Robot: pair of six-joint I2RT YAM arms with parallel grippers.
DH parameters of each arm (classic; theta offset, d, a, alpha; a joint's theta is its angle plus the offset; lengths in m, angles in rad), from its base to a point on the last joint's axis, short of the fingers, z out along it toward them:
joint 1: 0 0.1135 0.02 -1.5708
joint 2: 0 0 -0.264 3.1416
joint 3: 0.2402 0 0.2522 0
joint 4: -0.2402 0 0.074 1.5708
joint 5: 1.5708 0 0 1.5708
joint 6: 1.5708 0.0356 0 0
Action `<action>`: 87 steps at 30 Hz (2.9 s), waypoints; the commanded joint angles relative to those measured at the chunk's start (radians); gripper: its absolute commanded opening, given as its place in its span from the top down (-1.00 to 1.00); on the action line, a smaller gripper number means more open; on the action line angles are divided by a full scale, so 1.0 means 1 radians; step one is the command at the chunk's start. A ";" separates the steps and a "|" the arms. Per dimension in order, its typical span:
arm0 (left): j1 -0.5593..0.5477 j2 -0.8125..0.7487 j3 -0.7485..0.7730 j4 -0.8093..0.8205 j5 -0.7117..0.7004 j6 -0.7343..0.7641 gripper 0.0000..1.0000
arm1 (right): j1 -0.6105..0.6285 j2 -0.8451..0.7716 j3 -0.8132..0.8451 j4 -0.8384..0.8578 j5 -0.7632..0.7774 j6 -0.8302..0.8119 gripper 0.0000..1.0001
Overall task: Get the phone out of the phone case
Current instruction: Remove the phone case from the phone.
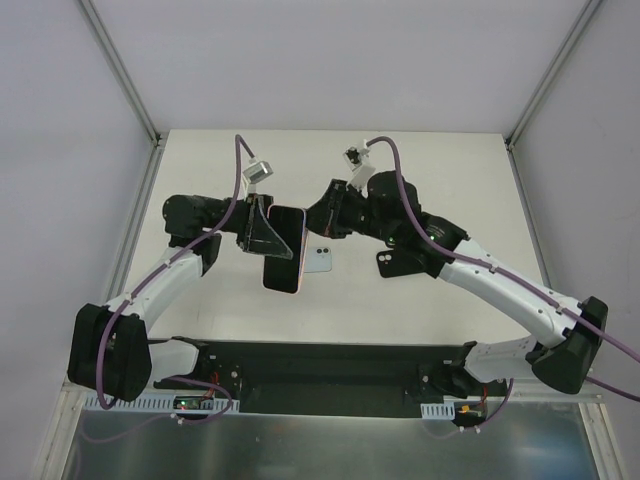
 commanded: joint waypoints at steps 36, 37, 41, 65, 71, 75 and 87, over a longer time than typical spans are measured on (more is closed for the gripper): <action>0.015 -0.049 0.088 -0.676 -0.323 0.601 -0.98 | -0.313 0.197 0.123 -0.763 0.459 -0.209 0.97; 0.015 -0.050 0.091 -0.693 -0.327 0.607 -0.98 | -0.312 0.227 0.126 -0.772 0.466 -0.216 0.97; 0.015 -0.068 0.091 -0.769 -0.344 0.647 -0.98 | -0.312 0.287 0.124 -0.772 0.473 -0.231 0.97; 0.015 -0.062 0.064 -0.960 -0.430 0.759 -0.97 | -0.263 0.427 0.138 -0.697 0.326 -0.210 0.97; 0.015 -0.058 0.051 -0.998 -0.477 0.764 -0.97 | -0.249 0.494 0.151 -0.696 0.309 -0.206 0.97; 0.015 -0.061 0.042 -1.004 -0.482 0.764 -0.97 | -0.237 0.507 0.124 -0.682 0.308 -0.202 0.97; 0.015 -0.070 0.027 -1.029 -0.497 0.778 -0.97 | -0.215 0.525 0.037 -0.660 0.280 -0.205 0.82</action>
